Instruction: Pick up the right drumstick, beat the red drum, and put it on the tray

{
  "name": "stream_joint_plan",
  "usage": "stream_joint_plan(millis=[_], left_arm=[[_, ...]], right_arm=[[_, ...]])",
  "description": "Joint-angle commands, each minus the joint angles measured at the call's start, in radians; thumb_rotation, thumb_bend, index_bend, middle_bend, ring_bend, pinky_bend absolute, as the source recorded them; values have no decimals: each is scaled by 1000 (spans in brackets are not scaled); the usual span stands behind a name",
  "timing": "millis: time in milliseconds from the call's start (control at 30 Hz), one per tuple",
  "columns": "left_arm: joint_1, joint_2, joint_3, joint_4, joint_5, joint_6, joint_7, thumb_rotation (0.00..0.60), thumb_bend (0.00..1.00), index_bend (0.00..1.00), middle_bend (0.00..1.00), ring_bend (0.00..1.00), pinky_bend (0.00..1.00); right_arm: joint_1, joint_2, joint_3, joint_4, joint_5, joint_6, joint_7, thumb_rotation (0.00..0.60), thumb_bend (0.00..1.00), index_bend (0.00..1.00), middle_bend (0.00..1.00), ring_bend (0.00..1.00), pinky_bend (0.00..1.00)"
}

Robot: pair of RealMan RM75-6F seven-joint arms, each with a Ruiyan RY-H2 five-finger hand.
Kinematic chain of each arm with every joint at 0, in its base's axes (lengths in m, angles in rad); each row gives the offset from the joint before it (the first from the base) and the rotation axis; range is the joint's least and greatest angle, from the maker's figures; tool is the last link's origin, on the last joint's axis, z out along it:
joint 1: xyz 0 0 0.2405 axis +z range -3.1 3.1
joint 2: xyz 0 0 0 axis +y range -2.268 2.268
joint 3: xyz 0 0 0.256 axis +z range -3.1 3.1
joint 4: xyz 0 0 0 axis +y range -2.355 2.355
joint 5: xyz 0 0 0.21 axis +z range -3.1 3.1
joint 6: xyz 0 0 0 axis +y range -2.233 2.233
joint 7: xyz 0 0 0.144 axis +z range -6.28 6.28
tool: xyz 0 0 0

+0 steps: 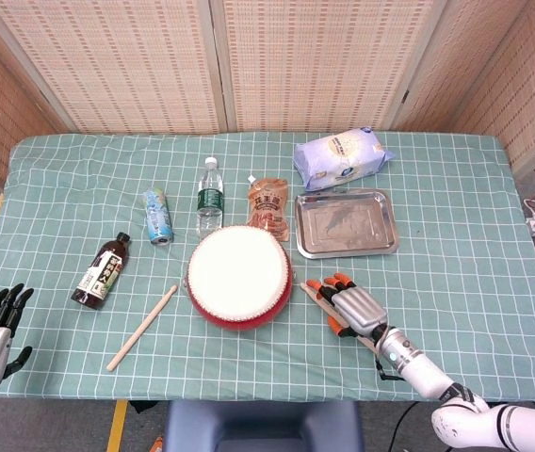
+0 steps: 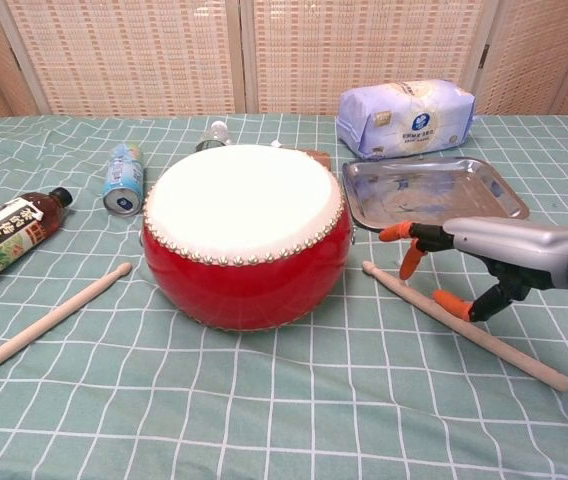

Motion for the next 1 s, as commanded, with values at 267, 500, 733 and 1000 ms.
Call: stream_joint_plan(millis=[267,500,733,1000], left_arm=[[-4,0,2,-4,7,-4,0,600,225,38,4,0,33],[-3,-1,4,-1,6,-7,-5,600,226,38,4,0,33],[-1,-2,5,4,6,-6,-14,600,225,38,4,0,33],[1,-6,5,13,5,-5,-23,600,225,38,4,0,33]], right_arm=[[-95,-36,-67,39,-58,154,-61,600,167,0,31,0,0],[-119,-56,-74,77,-27,159,-63,600,164,0,16,0,0],[-129,-68,-76,112,-26,170,-95,600,163,0,16,0,0],[-128,-65,-54,142,17,157,-125,600,163,0,16,0,0]])
